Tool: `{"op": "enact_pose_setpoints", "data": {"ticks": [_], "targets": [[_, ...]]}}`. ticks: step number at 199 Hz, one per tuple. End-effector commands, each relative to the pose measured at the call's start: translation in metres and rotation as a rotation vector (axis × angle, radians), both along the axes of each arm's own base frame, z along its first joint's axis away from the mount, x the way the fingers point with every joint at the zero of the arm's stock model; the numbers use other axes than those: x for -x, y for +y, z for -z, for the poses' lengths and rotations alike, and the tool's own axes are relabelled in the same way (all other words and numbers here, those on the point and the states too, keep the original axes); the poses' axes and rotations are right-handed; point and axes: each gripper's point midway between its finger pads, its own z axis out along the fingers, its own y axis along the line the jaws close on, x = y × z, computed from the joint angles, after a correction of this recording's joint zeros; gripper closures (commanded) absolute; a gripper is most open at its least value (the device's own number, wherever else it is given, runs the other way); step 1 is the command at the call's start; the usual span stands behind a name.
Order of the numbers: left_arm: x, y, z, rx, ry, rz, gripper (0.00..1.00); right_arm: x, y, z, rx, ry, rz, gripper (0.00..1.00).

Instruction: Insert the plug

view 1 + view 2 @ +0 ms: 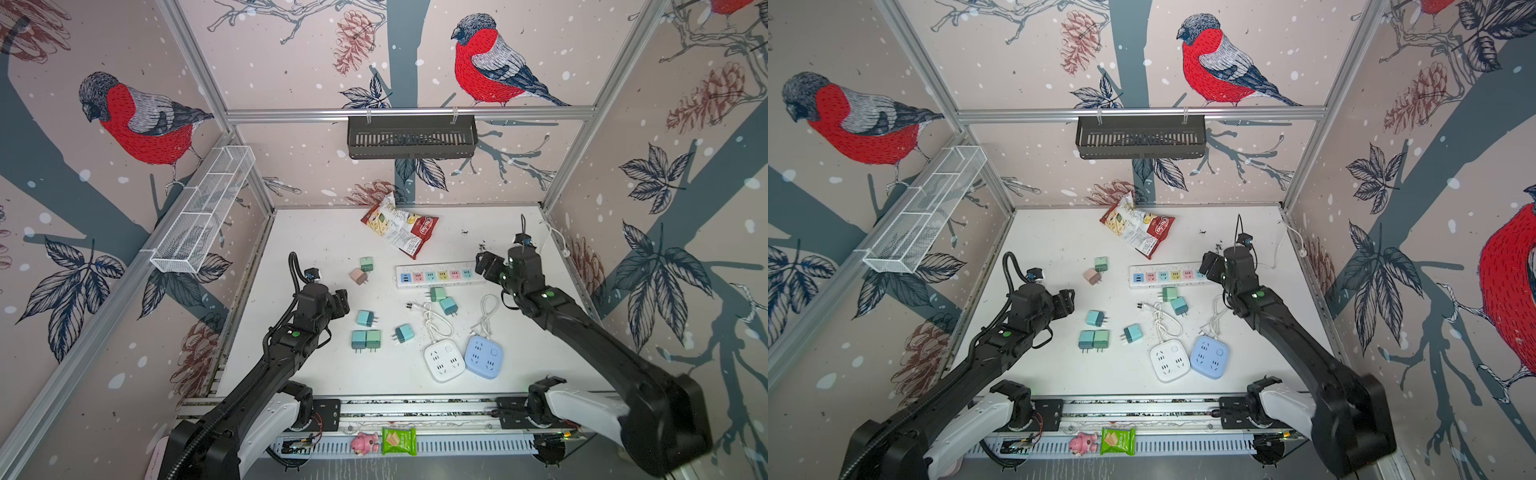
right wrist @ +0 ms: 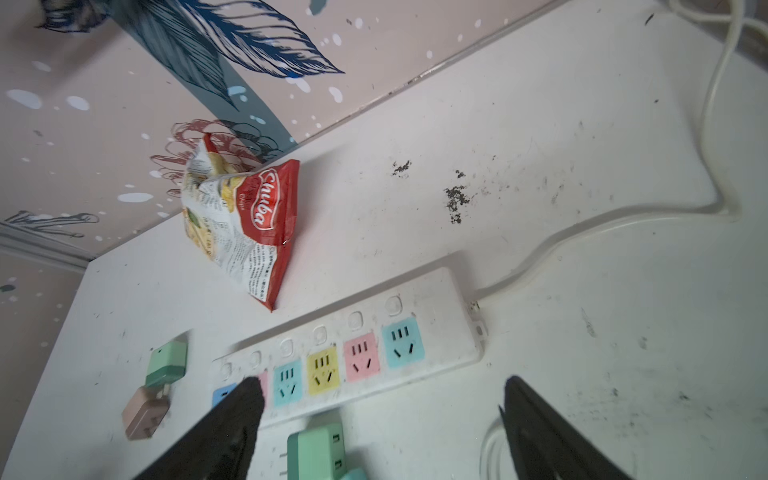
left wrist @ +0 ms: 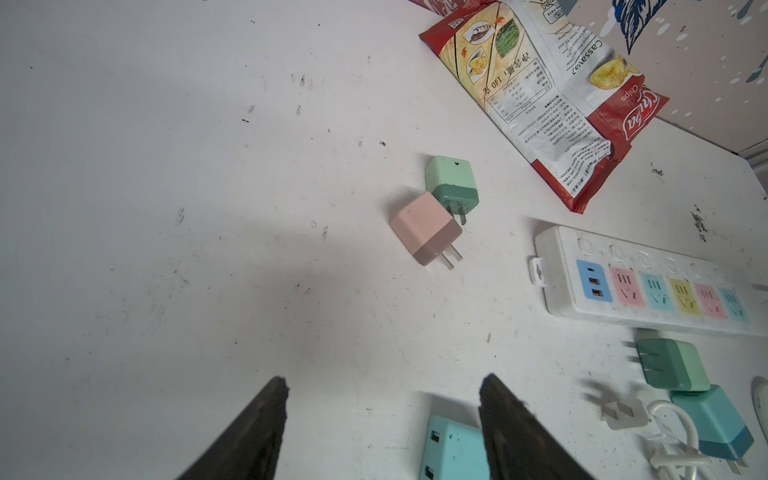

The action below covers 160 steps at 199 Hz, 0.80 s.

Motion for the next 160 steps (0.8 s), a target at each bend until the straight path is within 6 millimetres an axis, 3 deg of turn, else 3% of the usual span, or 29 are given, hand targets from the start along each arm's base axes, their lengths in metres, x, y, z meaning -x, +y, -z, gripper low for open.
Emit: {"op": "enact_pose_setpoints", "data": {"ticks": [1, 15, 33, 57, 92, 128, 144, 160], "targets": [[-0.004, 0.002, -0.007, 0.005, -0.024, -0.023, 0.27, 0.023, 0.003, -0.032, 0.026, -0.217, -0.047, 0.06], [-0.003, 0.004, -0.006, 0.001, -0.022, -0.031, 0.27, 0.040, 0.009, -0.046, -0.005, -0.345, -0.114, 0.00], [-0.003, 0.008, -0.007, -0.007, -0.022, -0.056, 0.27, 0.060, 0.023, -0.057, -0.042, -0.434, -0.233, 0.00], [-0.003, 0.010, -0.008, -0.010, -0.025, -0.069, 0.26, 0.075, 0.034, -0.056, -0.058, -0.449, -0.329, 0.00], [-0.003, 0.011, -0.009, -0.009, -0.031, -0.076, 0.26, 0.067, 0.036, -0.019, -0.001, -0.337, -0.328, 0.02], [-0.002, 0.013, -0.010, -0.007, -0.038, -0.084, 0.24, 0.061, 0.068, 0.032, -0.048, -0.159, -0.398, 0.10], [-0.001, 0.013, -0.011, -0.004, -0.041, -0.084, 0.24, 0.068, 0.085, 0.050, 0.030, -0.118, -0.433, 0.12], [0.000, 0.011, -0.013, -0.001, -0.048, -0.070, 0.23, 0.067, 0.085, 0.067, 0.140, -0.081, -0.381, 0.09]]}}
